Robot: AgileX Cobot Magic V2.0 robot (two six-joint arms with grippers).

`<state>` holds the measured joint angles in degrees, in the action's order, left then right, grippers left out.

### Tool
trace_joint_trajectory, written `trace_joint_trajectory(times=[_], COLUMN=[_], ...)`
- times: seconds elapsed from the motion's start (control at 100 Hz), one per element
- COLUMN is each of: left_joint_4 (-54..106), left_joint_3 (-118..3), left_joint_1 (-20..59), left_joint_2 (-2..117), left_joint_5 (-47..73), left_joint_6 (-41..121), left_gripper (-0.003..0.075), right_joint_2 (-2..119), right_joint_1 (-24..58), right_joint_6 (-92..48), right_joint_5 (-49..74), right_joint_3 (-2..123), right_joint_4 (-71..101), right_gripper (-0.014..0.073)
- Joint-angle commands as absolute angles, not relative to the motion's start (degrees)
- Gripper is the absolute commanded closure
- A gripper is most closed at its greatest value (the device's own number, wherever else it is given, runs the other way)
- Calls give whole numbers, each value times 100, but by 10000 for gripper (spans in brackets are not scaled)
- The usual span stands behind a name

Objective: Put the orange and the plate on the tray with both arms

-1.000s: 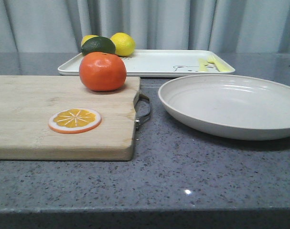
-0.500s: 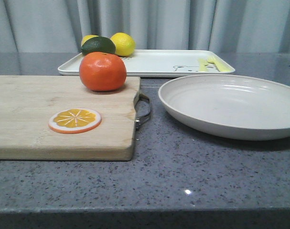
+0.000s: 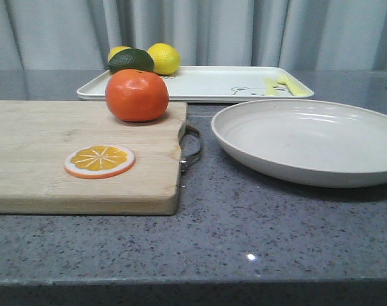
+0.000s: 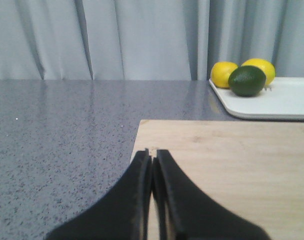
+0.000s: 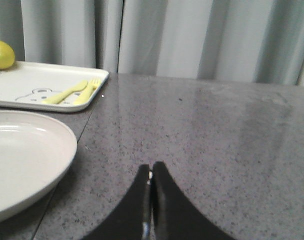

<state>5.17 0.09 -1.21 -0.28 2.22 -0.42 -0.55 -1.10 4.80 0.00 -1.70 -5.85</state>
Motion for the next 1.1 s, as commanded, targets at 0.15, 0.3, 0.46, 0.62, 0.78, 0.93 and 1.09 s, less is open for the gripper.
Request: trace_joint_trajectory(times=[0.15,0.3,0.46,0.62,0.78,0.93,1.09], left_joint_4=[687,677,677,677,677,677,677], left_joint_3=[-475,-975,-1534,-1909,-1936,-1936,-1936], left_joint_1=[-122,-122,-122,-122,-122,-112,-112], left_joint_2=[-10,531,1244,1829,2098,2229,2266], left_joint_5=[-123,-123,-123,-380,-558,-569,-569], left_joint_6=[-114,-114,-114,-114,-114,-114,-114], left_gripper=[741,741,741,741,741,741,741], right_joint_2=[-42,328,940,1501,1599,1599,1680], right_joint_1=[-136,-136,-136,-115,-109,-109,-109], right_joint_6=[468,496,550,556,550,556,556], right_joint_5=[-292,194,468,768,742,876,1076], right_joint_3=[265,757,1405,2089,2221,2198,2294], right_joint_4=[-645,-640,-640,-430,-348,-323,-323], right_gripper=[661,659,654,657,661,661,661])
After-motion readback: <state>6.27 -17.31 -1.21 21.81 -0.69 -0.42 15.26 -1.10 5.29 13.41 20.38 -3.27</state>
